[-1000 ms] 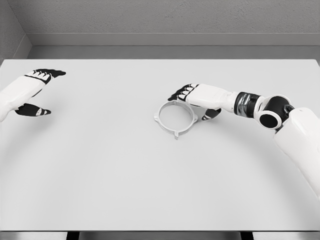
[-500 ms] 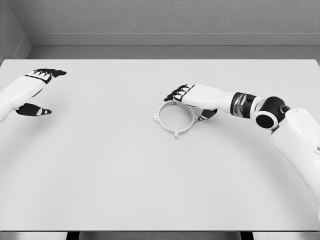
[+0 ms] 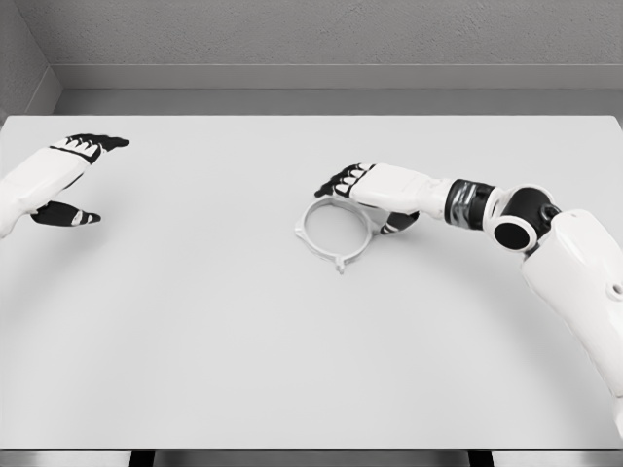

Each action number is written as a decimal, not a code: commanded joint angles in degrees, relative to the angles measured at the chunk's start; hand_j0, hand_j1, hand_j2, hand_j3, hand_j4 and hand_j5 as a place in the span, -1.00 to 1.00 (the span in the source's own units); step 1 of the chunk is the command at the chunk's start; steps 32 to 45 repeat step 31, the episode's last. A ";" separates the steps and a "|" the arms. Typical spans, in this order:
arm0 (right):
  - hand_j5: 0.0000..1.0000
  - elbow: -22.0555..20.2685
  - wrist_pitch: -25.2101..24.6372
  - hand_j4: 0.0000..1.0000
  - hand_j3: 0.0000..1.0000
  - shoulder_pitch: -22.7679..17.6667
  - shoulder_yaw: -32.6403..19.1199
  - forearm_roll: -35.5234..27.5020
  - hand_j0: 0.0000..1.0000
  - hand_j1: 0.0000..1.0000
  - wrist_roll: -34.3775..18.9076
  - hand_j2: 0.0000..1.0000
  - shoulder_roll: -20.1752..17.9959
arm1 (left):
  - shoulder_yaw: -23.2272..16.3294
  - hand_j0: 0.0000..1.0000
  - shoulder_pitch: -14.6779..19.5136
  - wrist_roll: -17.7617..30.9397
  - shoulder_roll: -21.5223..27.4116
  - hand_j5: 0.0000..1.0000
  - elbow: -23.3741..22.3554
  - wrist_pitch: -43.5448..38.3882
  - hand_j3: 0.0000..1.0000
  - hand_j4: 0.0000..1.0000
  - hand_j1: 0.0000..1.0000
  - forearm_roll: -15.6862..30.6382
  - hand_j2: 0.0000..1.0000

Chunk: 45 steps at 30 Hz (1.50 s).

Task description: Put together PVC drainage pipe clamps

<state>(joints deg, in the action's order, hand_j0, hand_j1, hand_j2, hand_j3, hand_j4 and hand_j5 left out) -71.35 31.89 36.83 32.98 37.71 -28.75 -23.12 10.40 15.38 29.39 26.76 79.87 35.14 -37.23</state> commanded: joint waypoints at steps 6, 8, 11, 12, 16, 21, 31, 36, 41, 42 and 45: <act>1.00 0.24 -0.16 1.00 1.00 0.09 -0.46 -0.18 1.00 1.00 0.01 1.00 -0.17 | -0.03 1.00 -0.09 -0.04 -0.48 1.00 0.19 -0.14 1.00 1.00 1.00 0.41 1.00; 1.00 0.59 -0.16 1.00 1.00 0.35 -0.63 -0.09 1.00 1.00 -0.07 1.00 -0.61 | 0.06 1.00 -0.09 -0.04 -0.40 1.00 0.28 -0.14 1.00 1.00 1.00 0.41 1.00; 1.00 0.86 -0.16 1.00 1.00 0.53 -1.42 0.00 1.00 1.00 -0.07 1.00 -2.37 | 0.06 1.00 -0.09 -0.04 -0.22 1.00 0.28 -0.14 1.00 1.00 1.00 0.41 1.00; 1.00 0.86 -0.16 1.00 1.00 0.53 -1.43 0.00 1.00 1.00 -0.07 1.00 -3.07 | 0.06 1.00 -0.09 -0.04 0.04 1.00 0.02 -0.14 1.00 1.00 1.00 0.41 1.00; 1.00 0.51 -0.16 1.00 1.00 1.23 -1.51 -0.09 1.00 1.00 0.01 1.00 -5.44 | 0.06 1.00 -0.18 -0.04 0.40 1.00 -0.16 -0.14 1.00 1.00 1.00 0.41 1.00; 1.00 0.16 -0.07 1.00 1.00 2.63 -1.51 -0.79 1.00 1.00 -0.07 1.00 -11.50 | 0.15 1.00 -0.35 -0.04 0.48 1.00 -0.16 -0.14 1.00 1.00 1.00 0.41 1.00; 1.00 -0.02 0.10 1.00 1.00 2.99 -2.22 -0.97 1.00 1.00 -0.16 1.00 -14.85 | 0.06 1.00 -0.97 -0.04 0.57 1.00 0.19 -0.14 1.00 1.00 1.00 0.41 1.00; 1.00 -0.02 0.10 1.00 1.00 2.99 -2.22 -0.97 1.00 1.00 -0.16 1.00 -14.85 | 0.06 1.00 -0.97 -0.04 0.57 1.00 0.19 -0.14 1.00 1.00 1.00 0.41 1.00; 1.00 -0.02 0.10 1.00 1.00 2.99 -2.22 -0.97 1.00 1.00 -0.16 1.00 -14.85 | 0.06 1.00 -0.97 -0.04 0.57 1.00 0.19 -0.14 1.00 1.00 1.00 0.41 1.00; 1.00 -0.02 0.10 1.00 1.00 2.99 -2.22 -0.97 1.00 1.00 -0.16 1.00 -14.85 | 0.06 1.00 -0.97 -0.04 0.57 1.00 0.19 -0.14 1.00 1.00 1.00 0.41 1.00; 1.00 -0.02 0.10 1.00 1.00 2.99 -2.22 -0.97 1.00 1.00 -0.16 1.00 -14.85 | 0.06 1.00 -0.97 -0.04 0.57 1.00 0.19 -0.14 1.00 1.00 1.00 0.41 1.00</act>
